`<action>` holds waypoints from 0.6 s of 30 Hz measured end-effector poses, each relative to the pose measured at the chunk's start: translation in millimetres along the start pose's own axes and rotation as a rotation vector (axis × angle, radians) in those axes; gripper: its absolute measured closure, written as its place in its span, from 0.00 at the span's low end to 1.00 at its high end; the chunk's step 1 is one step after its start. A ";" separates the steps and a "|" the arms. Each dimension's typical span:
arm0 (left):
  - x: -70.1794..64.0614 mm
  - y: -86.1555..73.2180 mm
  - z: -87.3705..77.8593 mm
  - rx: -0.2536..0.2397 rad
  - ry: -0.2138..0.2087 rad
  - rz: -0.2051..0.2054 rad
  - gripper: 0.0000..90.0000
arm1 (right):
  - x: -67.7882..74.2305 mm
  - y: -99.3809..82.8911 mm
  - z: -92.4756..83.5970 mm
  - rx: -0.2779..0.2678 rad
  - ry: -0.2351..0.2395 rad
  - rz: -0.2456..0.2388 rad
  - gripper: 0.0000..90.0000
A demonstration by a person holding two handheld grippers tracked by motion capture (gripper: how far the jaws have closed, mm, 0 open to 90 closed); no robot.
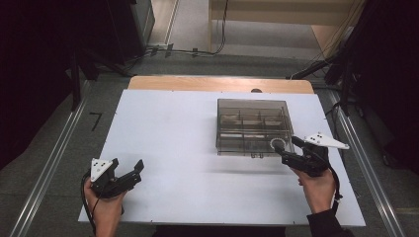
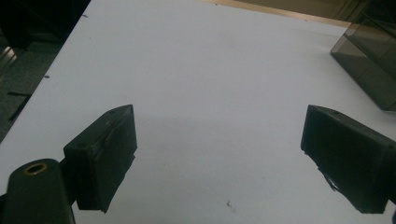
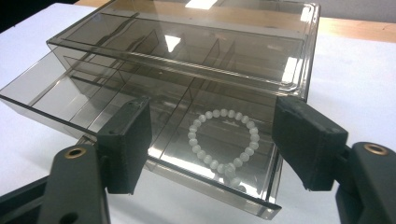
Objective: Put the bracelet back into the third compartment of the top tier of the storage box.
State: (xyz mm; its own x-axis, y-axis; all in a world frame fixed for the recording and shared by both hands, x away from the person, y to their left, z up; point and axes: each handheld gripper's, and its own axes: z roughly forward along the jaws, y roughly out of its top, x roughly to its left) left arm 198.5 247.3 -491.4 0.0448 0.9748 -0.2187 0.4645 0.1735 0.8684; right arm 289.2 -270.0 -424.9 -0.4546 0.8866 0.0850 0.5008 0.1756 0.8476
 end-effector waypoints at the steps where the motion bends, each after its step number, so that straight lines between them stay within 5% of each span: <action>1: -0.1 0.0 0.0 0.001 0.001 0.000 0.12 | 0.2 0.2 -0.6 -0.002 0.001 0.000 0.29; 18: -0.3 0.1 0.0 0.001 0.001 0.001 0.12 | 6.2 0.2 -5.7 0.000 -0.040 -0.021 0.18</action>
State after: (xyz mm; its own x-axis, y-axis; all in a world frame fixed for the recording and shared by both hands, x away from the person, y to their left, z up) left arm 198.5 247.0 -491.3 0.0442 0.9751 -0.2172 0.4650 0.1723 0.8684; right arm 282.2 -266.9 -421.2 -0.4353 0.8991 0.0463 0.4916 0.1942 0.8489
